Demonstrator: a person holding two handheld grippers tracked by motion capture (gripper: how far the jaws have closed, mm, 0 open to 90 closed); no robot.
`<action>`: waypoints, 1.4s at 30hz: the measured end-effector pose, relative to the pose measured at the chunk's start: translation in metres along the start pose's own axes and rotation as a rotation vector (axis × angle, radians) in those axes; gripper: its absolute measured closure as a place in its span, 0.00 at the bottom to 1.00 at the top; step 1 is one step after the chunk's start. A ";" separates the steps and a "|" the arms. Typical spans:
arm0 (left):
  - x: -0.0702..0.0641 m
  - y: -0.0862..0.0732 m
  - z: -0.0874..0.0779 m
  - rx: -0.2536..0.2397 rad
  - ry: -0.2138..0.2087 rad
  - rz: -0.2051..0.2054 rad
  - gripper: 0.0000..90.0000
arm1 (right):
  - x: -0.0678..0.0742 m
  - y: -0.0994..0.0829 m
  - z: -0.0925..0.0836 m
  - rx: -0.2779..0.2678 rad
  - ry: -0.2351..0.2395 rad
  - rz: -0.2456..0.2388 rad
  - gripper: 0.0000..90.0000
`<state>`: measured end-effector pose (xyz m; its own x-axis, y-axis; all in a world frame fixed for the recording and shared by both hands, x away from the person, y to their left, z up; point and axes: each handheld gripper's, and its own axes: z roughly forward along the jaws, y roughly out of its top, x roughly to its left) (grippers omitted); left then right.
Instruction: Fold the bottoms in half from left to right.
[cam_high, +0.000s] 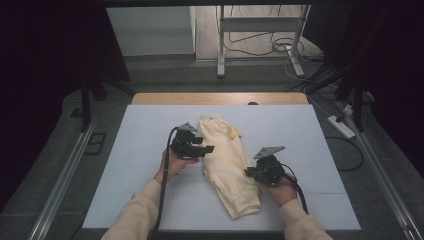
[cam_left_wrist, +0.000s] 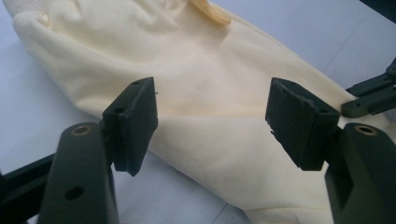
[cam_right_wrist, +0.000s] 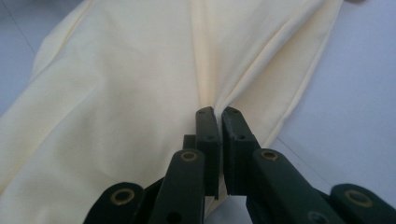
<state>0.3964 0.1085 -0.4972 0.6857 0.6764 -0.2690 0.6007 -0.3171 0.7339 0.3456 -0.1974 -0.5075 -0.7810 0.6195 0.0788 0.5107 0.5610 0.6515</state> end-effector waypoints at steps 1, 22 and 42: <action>0.000 0.000 0.000 0.001 0.001 -0.002 0.37 | 0.000 0.000 0.001 0.000 0.000 0.003 0.95; 0.002 -0.001 -0.003 -0.009 0.004 -0.006 0.36 | -0.001 0.000 -0.014 -0.050 -0.070 0.017 0.44; 0.003 -0.002 -0.007 -0.009 0.007 -0.005 0.36 | 0.004 -0.008 -0.006 0.063 -0.009 0.028 0.36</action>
<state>0.3942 0.1153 -0.4951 0.6794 0.6829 -0.2685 0.6008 -0.3076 0.7379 0.3358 -0.2029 -0.5077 -0.7630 0.6401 0.0898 0.5542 0.5763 0.6006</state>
